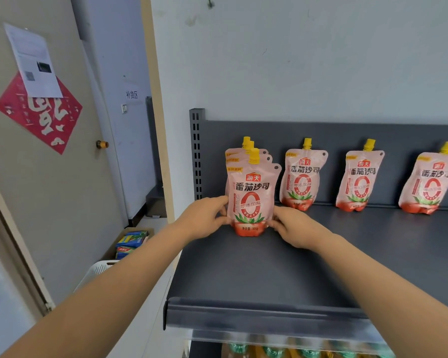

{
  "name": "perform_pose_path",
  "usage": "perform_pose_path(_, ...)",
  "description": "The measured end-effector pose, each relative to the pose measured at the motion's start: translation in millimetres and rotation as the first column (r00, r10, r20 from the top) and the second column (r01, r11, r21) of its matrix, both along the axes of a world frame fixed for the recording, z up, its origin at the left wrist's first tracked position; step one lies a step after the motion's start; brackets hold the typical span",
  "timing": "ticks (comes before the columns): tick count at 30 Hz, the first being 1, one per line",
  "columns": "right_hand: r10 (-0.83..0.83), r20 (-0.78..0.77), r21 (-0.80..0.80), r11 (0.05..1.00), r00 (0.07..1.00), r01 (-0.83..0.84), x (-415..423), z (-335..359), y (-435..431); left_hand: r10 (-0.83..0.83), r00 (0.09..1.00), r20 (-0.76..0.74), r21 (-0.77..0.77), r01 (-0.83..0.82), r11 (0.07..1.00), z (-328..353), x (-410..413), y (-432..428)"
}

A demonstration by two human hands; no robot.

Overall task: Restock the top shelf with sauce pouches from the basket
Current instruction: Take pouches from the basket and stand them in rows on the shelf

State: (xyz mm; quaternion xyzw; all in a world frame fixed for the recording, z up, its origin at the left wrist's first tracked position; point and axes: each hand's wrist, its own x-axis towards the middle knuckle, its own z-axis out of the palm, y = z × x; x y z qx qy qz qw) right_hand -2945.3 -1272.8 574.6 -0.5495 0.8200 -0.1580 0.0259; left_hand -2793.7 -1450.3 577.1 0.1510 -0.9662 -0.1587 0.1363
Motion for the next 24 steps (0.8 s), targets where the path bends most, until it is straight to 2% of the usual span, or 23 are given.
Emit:
perform_pose_path(4,-0.052,0.021,0.03,0.998,0.998,0.051,3.2,2.9,0.4,0.01,0.999,-0.031,0.026,-0.009,1.0,-1.5,0.1,3.1)
perform_pose_path(9,-0.203,-0.008,0.038,0.978,0.979,0.203,7.8,5.7,8.7,0.082,0.99,-0.119,0.08,-0.073,0.994,-3.0,8.9,13.9)
perform_pose_path(12,-0.28,-0.061,-0.056,0.959,0.958,0.277,13.2,10.5,27.7,0.132,0.926,-0.354,0.006,-0.138,0.99,7.2,22.4,25.2)
perform_pose_path(13,-0.312,-0.096,-0.098,0.948,0.945,0.303,16.1,13.3,35.7,0.111,0.887,-0.448,-0.061,-0.154,0.986,13.8,27.2,30.4)
perform_pose_path(15,-0.386,-0.141,-0.193,0.914,0.912,0.357,23.5,20.0,53.3,0.041,0.844,-0.535,-0.205,-0.176,0.963,27.4,34.6,44.5)
perform_pose_path(18,-0.493,-0.134,-0.326,0.841,0.859,0.432,38.4,29.7,84.1,-0.044,0.844,-0.534,-0.33,-0.161,0.93,39.0,39.6,73.5)
perform_pose_path(24,-0.71,-0.141,-0.417,0.674,0.69,0.609,72.0,28.3,164.7,-0.157,0.883,-0.443,-0.331,0.002,0.944,30.7,23.7,146.9)
